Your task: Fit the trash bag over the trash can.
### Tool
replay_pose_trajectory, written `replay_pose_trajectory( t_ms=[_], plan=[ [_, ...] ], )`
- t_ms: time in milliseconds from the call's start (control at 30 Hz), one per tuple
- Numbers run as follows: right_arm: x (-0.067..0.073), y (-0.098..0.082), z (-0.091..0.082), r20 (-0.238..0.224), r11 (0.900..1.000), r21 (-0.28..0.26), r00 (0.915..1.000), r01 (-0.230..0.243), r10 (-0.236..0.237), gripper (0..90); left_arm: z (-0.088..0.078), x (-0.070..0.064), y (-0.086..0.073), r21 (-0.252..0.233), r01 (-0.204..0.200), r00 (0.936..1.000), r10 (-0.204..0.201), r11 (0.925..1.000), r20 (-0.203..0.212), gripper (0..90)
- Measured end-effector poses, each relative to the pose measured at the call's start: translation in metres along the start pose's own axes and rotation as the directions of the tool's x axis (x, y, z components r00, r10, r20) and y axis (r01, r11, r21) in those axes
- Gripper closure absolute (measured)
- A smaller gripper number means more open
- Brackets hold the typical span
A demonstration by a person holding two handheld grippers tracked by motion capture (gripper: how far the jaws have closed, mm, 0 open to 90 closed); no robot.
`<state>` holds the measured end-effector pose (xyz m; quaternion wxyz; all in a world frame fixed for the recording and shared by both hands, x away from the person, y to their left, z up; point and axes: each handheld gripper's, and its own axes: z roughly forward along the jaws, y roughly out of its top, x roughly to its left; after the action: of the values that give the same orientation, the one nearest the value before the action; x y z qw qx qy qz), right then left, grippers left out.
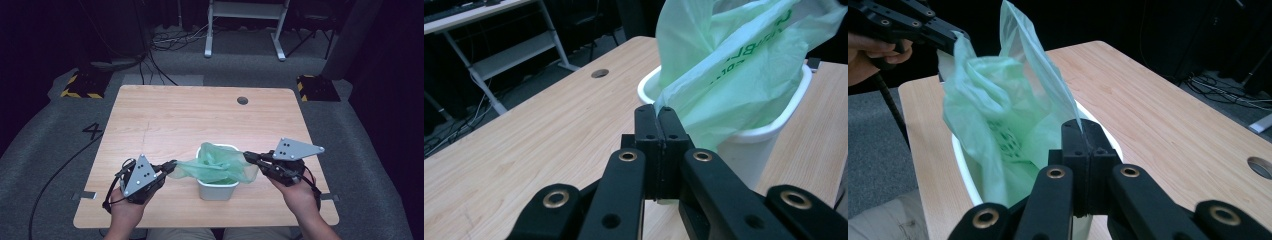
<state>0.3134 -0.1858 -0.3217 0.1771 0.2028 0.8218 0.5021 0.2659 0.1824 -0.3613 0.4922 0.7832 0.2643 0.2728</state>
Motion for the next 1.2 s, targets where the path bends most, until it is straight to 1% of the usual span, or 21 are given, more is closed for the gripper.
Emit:
replay_pose_trajectory(
  t_ms=[200,333,367,467,567,600,633,667,733,767,833,867,900,1000,1033,1100,1200],
  plan=[
    [-0.006,-0.012,-0.009,0.025,0.999,0.007,0.9992,-0.033,0.033,90.0,-0.005,0.004,-0.010,0.014,0.017,0.9997,-0.017,0.9998,-0.016,89.9],
    [-0.011,-0.024,-0.017,0.044,0.998,0.015,0.9971,-0.063,0.062,90.0,-0.006,0.007,-0.016,0.025,0.032,0.9992,-0.031,0.9992,-0.024,89.8],
    [-0.013,-0.028,-0.020,0.048,0.997,0.015,0.9959,-0.078,0.077,90.0,-0.006,0.007,-0.017,0.025,0.035,0.9992,-0.034,0.9991,-0.021,89.8],
    [-0.015,-0.036,-0.023,0.051,0.995,0.024,0.9943,-0.094,0.093,90.0,-0.006,0.007,-0.018,0.029,0.038,0.9989,-0.037,0.9989,-0.027,89.8],
    [-0.013,-0.042,-0.025,0.048,0.994,0.032,0.9938,-0.102,0.100,89.9,-0.004,0.007,-0.017,0.030,0.038,0.9991,-0.038,0.9988,-0.020,89.5],
    [-0.012,-0.043,-0.026,0.051,0.994,0.032,0.9937,-0.101,0.100,89.9,-0.004,0.006,-0.017,0.025,0.038,0.9990,-0.037,0.9990,-0.026,86.9],
    [-0.012,-0.043,-0.026,0.051,0.994,0.031,0.9938,-0.100,0.099,89.2,-0.004,0.005,-0.016,0.015,0.031,0.9991,-0.030,0.9994,-0.031,81.9],
    [-0.011,-0.042,-0.027,0.050,0.994,0.029,0.9935,-0.104,0.102,86.2,-0.003,0.004,-0.015,0.006,0.027,0.9992,-0.026,0.9996,-0.030,73.8],
    [-0.011,-0.040,-0.028,0.053,0.994,0.016,0.9928,-0.108,0.107,74.6,-0.002,0.003,-0.011,0.006,0.022,0.9996,-0.022,0.9997,-0.017,62.4],
    [-0.010,-0.039,-0.028,0.058,0.995,0.008,0.9929,-0.104,0.104,69.4,-0.001,0.002,-0.010,0.005,0.018,0.9998,-0.018,0.9998,-0.009,58.6],
    [-0.007,-0.036,-0.027,0.064,0.996,-0.001,0.9944,-0.085,0.085,59.5,0.000,-0.002,-0.007,0.001,0.003,1.0000,-0.003,1.0000,0.006,54.8],
    [-0.005,-0.034,-0.026,0.065,0.997,-0.002,0.9951,-0.075,0.075,56.9,0.001,-0.005,-0.004,-0.002,-0.008,0.9999,0.008,1.0000,0.013,53.1],
    [-0.002,-0.031,-0.025,0.063,0.999,-0.007,0.9966,-0.054,0.054,54.2,0.002,-0.007,-0.003,-0.003,-0.016,0.9997,0.016,0.9999,0.017,51.7],
    [0.004,-0.024,-0.022,0.069,1.000,-0.016,0.9975,-0.012,0.014,51.7,0.004,-0.013,0.004,-0.013,-0.056,0.9977,0.057,0.9983,0.038,50.0],
    [0.005,-0.021,-0.021,0.065,1.000,-0.020,0.9979,-0.005,0.006,51.6,0.005,-0.015,0.005,-0.016,-0.067,0.9969,0.067,0.9976,0.042,49.3],
    [0.007,-0.017,-0.019,0.057,1.000,-0.023,0.9984,0.004,-0.003,51.6,0.007,-0.018,0.008,-0.028,-0.082,0.9944,0.084,0.9962,0.065,46.5],
    [0.009,-0.012,-0.014,0.048,1.000,-0.027,0.9988,0.014,-0.013,52.1,0.008,-0.024,0.012,-0.046,-0.115,0.9891,0.119,0.9923,0.087,45.6]
  ],
)
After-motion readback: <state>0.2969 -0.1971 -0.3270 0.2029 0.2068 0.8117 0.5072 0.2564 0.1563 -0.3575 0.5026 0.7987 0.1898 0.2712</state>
